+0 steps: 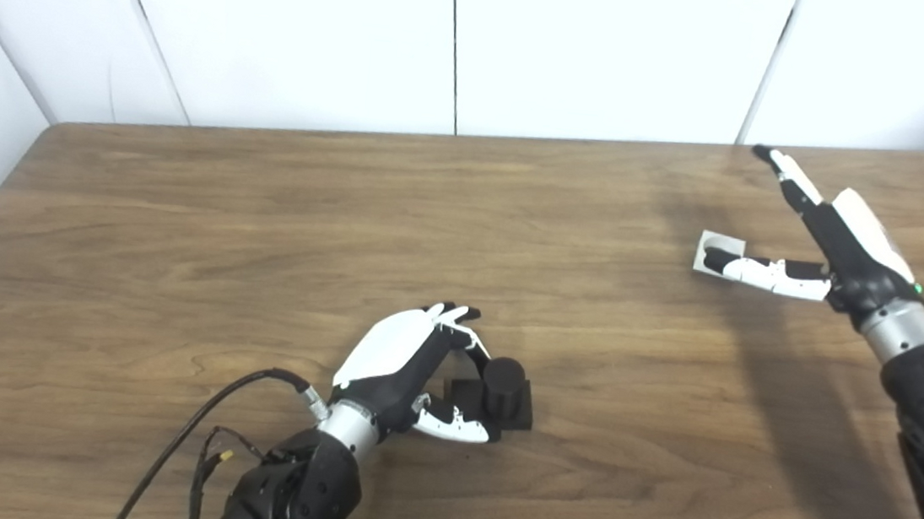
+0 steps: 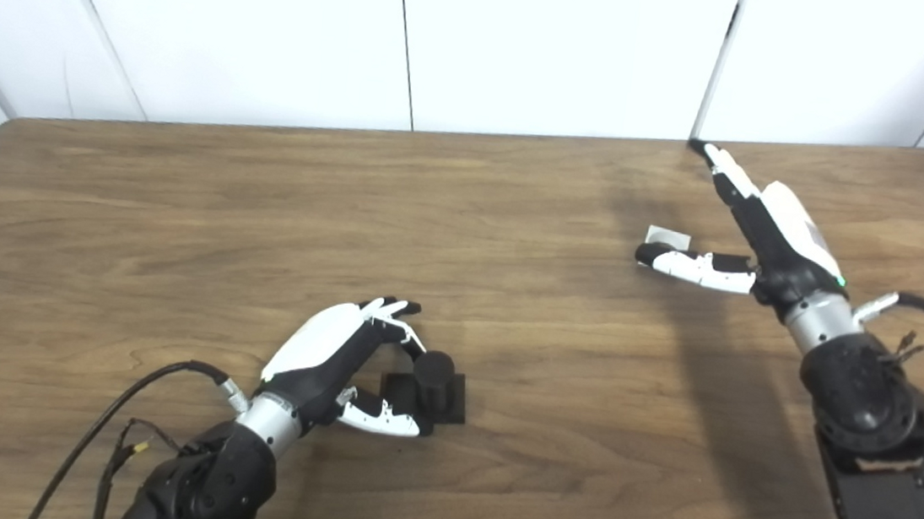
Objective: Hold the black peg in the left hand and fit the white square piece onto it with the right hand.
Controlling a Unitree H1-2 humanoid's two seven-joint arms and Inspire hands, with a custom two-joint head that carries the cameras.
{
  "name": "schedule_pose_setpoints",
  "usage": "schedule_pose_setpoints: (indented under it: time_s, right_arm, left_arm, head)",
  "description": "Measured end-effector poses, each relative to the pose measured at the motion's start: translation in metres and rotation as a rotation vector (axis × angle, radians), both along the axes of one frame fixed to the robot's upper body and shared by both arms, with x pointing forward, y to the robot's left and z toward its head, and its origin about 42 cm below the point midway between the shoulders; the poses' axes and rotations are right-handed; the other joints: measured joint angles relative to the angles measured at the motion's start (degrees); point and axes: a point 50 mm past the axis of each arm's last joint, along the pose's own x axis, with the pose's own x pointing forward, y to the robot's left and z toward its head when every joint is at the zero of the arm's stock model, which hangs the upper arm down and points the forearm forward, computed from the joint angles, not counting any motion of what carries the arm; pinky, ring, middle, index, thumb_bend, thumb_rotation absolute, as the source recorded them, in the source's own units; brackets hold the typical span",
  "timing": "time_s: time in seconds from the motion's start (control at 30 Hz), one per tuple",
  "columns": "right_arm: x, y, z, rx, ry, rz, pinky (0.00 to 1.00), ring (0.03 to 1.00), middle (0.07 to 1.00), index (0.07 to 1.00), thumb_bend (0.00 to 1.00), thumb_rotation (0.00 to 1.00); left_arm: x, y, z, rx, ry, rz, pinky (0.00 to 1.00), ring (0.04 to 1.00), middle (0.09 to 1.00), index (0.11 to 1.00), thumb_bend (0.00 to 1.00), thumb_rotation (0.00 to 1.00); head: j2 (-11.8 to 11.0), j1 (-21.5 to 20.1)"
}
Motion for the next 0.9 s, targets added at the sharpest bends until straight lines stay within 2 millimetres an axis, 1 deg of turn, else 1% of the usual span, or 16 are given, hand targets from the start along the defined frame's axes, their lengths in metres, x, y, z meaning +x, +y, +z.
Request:
schedule_pose_setpoints:
  time_s: [0.03, 0.1, 0.13, 0.17, 0.27, 0.33, 0.5, 0.57, 0.9]
  right_arm:
    - [0.003, -0.001, 0.004, -0.027, -0.006, 0.001, 1.00, 1.000, 0.993, 0.812, 0.84, 0.35]
    - [0.011, -0.006, 0.010, -0.080, -0.013, -0.001, 1.00, 1.000, 0.994, 0.783, 0.87, 0.35]
    - [0.013, -0.008, 0.012, -0.099, -0.013, -0.006, 1.00, 1.000, 0.995, 0.772, 0.88, 0.34]
    - [0.017, -0.010, 0.014, -0.122, -0.009, -0.010, 1.00, 1.000, 0.996, 0.762, 0.89, 0.34]
    - [0.026, -0.017, 0.013, -0.199, 0.034, -0.019, 1.00, 1.000, 0.998, 0.733, 0.90, 0.29]
    - [0.034, -0.022, 0.009, -0.251, 0.087, -0.025, 1.00, 1.000, 0.999, 0.723, 0.91, 0.29]
    - [0.052, -0.032, 0.005, -0.321, 0.177, -0.037, 1.00, 1.000, 0.991, 0.712, 0.93, 0.30]
    - [0.054, -0.035, 0.006, -0.345, 0.194, -0.042, 1.00, 1.000, 0.990, 0.713, 0.93, 0.32]
    - [0.074, -0.032, 0.006, -0.413, 0.247, -0.044, 1.00, 1.000, 0.994, 0.722, 0.94, 0.34]
  left_arm:
    - [0.000, 0.000, 0.000, 0.001, 0.002, -0.002, 1.00, 1.000, 0.955, 0.489, 0.50, 0.07]
    - [0.000, 0.000, 0.000, 0.002, 0.003, -0.002, 1.00, 1.000, 0.955, 0.489, 0.50, 0.07]
    - [0.000, 0.000, 0.000, 0.001, 0.004, -0.002, 1.00, 1.000, 0.955, 0.489, 0.50, 0.07]
    - [0.000, 0.000, 0.000, 0.000, 0.004, -0.001, 1.00, 1.000, 0.955, 0.489, 0.50, 0.07]
    - [0.000, 0.000, 0.000, 0.000, 0.004, 0.000, 1.00, 1.000, 0.955, 0.489, 0.50, 0.07]
    - [0.000, 0.000, 0.000, 0.001, 0.003, 0.000, 1.00, 1.000, 0.954, 0.489, 0.50, 0.07]
    - [0.000, -0.001, 0.000, 0.001, 0.002, 0.000, 1.00, 1.000, 0.955, 0.490, 0.50, 0.07]
    - [0.000, -0.001, 0.000, -0.002, 0.002, 0.000, 1.00, 1.000, 0.958, 0.490, 0.50, 0.07]
    - [-0.001, -0.001, 0.000, -0.004, 0.000, 0.007, 1.00, 1.000, 0.959, 0.490, 0.50, 0.07]
  head:
    - [0.00, -0.17]
    - [-0.09, -0.26]
    - [-0.52, -0.61]
    - [-0.35, -0.88]
    - [-0.61, -0.88]
    - [-0.53, -0.97]
    - [-0.70, -0.88]
    - [-0.79, -0.97]
    - [-0.97, -1.58]
